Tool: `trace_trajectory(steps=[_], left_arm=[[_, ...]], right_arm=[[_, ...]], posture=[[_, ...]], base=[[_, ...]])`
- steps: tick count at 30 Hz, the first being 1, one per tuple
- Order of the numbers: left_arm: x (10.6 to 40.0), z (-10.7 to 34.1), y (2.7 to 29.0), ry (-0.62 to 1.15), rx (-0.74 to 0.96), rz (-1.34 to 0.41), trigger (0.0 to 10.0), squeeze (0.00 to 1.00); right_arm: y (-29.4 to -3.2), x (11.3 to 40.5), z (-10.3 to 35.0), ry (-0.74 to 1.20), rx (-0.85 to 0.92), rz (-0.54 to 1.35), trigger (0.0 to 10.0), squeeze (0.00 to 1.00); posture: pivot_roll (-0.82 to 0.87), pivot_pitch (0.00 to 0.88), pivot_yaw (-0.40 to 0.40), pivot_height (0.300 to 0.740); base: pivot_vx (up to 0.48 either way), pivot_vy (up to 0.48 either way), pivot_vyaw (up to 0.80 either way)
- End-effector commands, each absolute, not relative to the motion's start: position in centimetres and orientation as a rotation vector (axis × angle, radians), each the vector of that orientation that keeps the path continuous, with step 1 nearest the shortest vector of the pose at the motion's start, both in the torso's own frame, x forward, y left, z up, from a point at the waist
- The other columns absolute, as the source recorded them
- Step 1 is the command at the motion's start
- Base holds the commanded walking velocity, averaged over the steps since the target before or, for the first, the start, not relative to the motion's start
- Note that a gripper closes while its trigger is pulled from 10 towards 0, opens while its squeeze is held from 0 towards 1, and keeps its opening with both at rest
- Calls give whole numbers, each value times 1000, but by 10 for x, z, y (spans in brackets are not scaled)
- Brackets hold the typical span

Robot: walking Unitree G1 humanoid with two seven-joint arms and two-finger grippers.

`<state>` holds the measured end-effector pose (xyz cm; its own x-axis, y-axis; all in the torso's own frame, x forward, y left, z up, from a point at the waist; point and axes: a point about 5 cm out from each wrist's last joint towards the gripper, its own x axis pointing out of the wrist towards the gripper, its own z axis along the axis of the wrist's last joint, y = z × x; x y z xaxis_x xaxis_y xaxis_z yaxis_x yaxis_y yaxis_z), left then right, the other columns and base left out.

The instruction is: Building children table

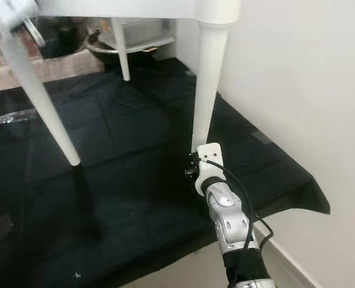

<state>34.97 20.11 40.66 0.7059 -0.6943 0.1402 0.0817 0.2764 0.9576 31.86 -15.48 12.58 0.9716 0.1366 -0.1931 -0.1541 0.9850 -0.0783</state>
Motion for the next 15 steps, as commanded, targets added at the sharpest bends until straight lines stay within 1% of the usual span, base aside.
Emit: trace_trajectory(steps=[1, 3, 4, 5, 6, 7, 8, 9, 12, 15], left_arm=[[355, 378, 200, -484, 1257, -694, 10000, 0], [353, 373, 200, -467, 1285, -729, 10000, 0], [348, 365, 202, -425, 1354, -799, 10000, 0], [344, 360, 203, -394, 1401, -852, 10000, 0], [344, 360, 203, -394, 1401, -852, 10000, 0], [339, 357, 204, -371, 1453, -891, 10000, 0], [339, 357, 204, -371, 1453, -891, 10000, 0], [332, 363, 204, -370, 1499, -931, 10000, 0], [329, 369, 204, -392, 1514, -924, 10000, 0], [322, 381, 204, -443, 1533, -904, 10000, 0]], right_arm=[[-149, 314, 111, 273, -87, 166, 0, 0], [-148, 313, 110, 282, -83, 169, 0, 0], [-149, 312, 110, 300, -96, 160, 10000, 0], [-149, 311, 110, 317, -106, 152, 10000, 0], [-149, 311, 110, 317, -106, 152, 10000, 0], [-151, 311, 112, 309, -109, 134, 10000, 180], [-151, 311, 112, 309, -109, 134, 10000, 180], [-154, 309, 122, 276, -88, 110, 10000, 1000], [-154, 308, 128, 239, -67, 99, 10000, 1000], [-148, 302, 138, 179, -5, 119, 10000, 1000]], posture=[[72, 0, 24, 740], [72, 0, 24, 740], [68, 0, 21, 740], [69, 0, 20, 740], [69, 0, 20, 740], [74, 0, 17, 740], [74, 0, 17, 740], [77, 0, 15, 740], [77, 0, 15, 740], [82, 0, 11, 740]], base=[[0, 0, 0], [0, 0, 0], [0, 0, 0], [0, 0, 0], [0, 0, 0], [0, 0, 0], [0, 0, 0], [0, 0, 0], [0, 0, 0], [0, 0, 0]])
